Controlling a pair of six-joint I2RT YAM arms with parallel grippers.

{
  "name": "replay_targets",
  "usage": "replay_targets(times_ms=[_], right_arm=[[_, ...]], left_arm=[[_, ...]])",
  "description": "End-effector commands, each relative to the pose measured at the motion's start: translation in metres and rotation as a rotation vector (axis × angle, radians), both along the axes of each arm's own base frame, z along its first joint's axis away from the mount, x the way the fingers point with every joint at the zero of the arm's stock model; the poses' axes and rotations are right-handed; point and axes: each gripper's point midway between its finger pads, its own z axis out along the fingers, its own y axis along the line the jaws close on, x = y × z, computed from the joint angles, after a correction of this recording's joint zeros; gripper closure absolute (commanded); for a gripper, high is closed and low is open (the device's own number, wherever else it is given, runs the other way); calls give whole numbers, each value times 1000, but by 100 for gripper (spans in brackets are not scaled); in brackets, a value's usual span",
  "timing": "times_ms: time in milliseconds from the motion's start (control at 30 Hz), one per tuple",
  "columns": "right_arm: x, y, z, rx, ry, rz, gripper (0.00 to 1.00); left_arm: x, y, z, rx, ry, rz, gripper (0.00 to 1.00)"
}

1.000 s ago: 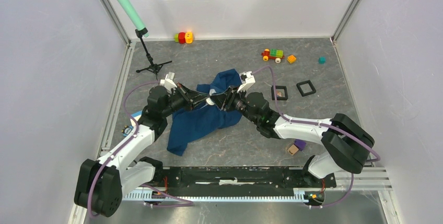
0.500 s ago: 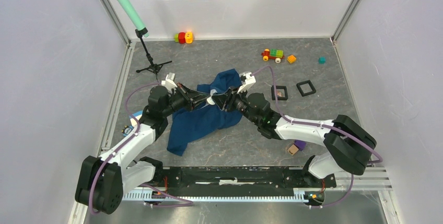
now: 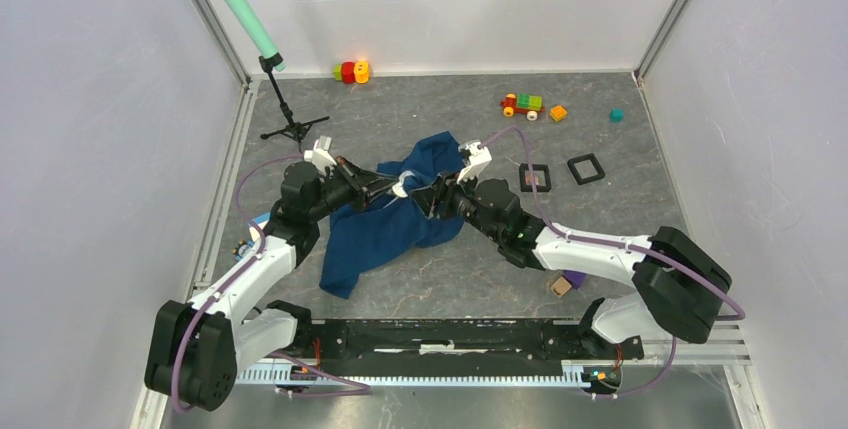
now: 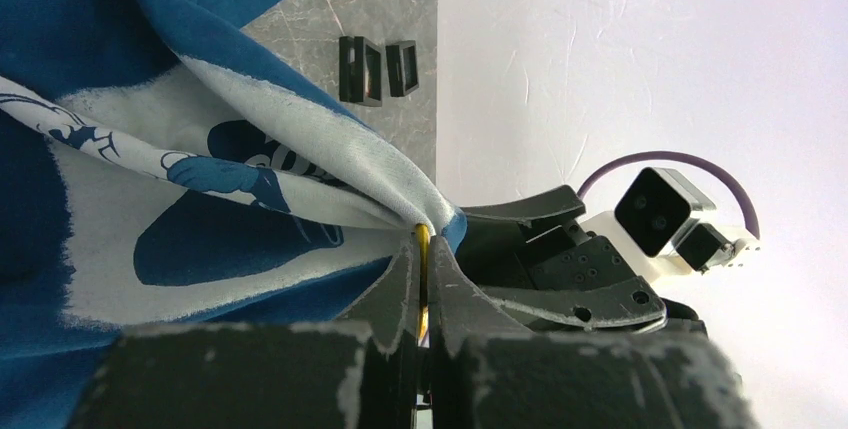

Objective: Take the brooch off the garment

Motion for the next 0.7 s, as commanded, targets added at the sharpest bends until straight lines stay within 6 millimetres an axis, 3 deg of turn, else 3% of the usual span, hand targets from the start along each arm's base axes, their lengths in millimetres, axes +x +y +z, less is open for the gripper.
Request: replay_targets(times_ms=[0,67,300,667], right_arm=[[3,13,18,40,15,22,40],[5,16,19,73,53,8,34],[7,8,25,311,145,-79,33],[0,8,44,419,215,-56,33]], left_arm=[[3,-1,38,-48,-143,-8,98],[2,-2,43,-90,-150,-11,98],[-2,-4,55,-187,-157,-21,98],[-10,-5,75,-262,-188,-109,98]])
